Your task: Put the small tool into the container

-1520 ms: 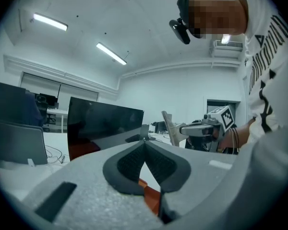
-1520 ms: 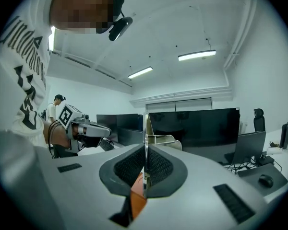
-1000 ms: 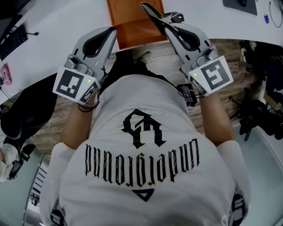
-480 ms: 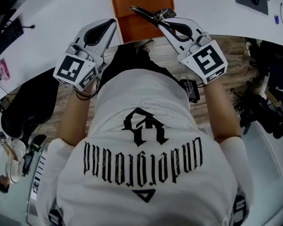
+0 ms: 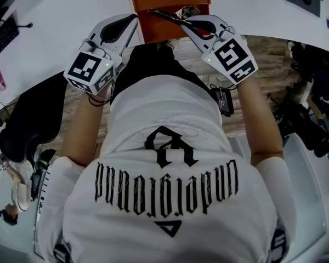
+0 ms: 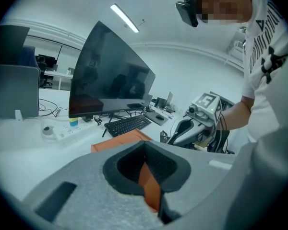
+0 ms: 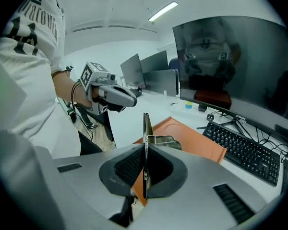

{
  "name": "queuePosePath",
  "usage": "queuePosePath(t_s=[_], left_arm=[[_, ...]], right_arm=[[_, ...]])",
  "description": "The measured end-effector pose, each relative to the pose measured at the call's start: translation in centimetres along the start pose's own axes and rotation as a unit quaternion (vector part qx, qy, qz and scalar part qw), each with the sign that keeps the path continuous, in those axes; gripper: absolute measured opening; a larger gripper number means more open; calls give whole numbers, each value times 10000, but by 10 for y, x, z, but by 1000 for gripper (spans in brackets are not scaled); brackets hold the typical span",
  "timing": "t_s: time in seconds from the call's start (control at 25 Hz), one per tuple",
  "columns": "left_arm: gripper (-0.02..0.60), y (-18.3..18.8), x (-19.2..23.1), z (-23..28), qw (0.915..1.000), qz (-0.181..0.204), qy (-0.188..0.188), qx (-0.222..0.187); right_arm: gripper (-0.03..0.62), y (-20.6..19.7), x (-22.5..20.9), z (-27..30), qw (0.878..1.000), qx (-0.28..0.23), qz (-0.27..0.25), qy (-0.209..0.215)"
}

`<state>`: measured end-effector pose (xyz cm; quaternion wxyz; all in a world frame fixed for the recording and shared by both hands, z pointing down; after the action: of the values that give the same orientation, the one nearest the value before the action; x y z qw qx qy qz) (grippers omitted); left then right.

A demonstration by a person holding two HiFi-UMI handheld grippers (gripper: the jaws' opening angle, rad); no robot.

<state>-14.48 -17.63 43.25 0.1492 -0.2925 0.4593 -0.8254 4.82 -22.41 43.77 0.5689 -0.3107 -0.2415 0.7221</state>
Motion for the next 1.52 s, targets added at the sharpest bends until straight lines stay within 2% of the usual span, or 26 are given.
queuePosePath(t_s=[0.2, 0.4, 0.84, 1.16, 1.52], left_arm=[[15, -8, 25, 5, 9996, -179, -50, 199], [15, -21, 33, -1, 9992, -292, -21, 285], [15, -25, 53, 13, 9977, -545, -50, 408], [15, -38, 48, 17, 9966, -678, -44, 458], [15, -41, 45, 24, 9962, -686, -125, 524]], right_arm=[[15, -9, -9, 34, 9980, 536, 29, 344], [15, -21, -5, 60, 9930, 1009, -172, 584], [15, -35, -17, 100, 9720, 2036, -706, 933], [17, -53, -15, 110, 9688, 2176, -459, 1093], [18, -60, -24, 113, 9716, 2167, -41, 950]])
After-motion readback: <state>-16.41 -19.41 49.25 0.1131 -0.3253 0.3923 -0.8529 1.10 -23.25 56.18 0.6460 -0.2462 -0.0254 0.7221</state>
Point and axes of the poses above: the fingertips, and each gripper's own axes: z forward along the fingers, x to its left, y out of its top, the point moved 7 cm from there along -z, backward along the fingers
